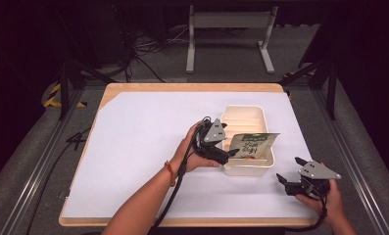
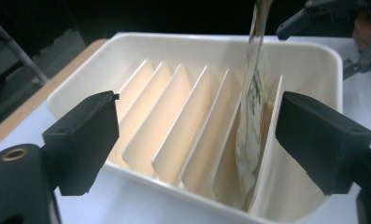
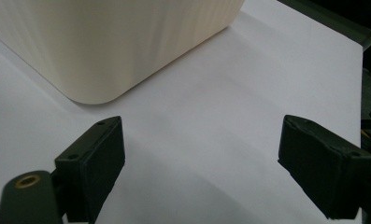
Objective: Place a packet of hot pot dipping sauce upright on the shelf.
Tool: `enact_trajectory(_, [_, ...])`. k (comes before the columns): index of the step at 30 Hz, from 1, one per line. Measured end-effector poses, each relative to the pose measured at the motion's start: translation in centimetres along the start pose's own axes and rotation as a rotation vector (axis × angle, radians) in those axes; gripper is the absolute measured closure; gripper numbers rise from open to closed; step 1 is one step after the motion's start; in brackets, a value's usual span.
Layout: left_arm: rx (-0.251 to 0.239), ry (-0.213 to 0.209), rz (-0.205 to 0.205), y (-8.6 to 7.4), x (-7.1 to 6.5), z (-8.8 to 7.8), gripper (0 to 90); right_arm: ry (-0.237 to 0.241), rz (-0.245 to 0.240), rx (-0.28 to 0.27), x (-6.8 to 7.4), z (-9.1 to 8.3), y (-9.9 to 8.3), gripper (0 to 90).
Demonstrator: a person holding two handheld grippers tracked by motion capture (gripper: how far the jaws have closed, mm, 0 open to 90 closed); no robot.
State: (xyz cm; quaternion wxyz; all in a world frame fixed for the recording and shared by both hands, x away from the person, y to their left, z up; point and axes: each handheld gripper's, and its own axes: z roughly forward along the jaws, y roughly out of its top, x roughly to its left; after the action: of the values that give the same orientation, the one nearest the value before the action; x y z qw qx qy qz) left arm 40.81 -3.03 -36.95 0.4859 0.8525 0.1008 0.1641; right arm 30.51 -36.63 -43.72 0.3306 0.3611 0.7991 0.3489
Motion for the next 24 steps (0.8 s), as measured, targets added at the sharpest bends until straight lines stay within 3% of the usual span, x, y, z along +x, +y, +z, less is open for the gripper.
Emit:
enact_trajectory(9, [0.036,0.042,0.032,-1.2,-0.1,-0.9,7.3,-0.001,0.002,0.002,0.0,0.0,0.0,15.1])
enact_trajectory(24, [0.055,0.063,0.035,-3.0,-0.1,-3.3,6.8,0.0,0.0,-0.004,0.1,0.0,0.0,14.7])
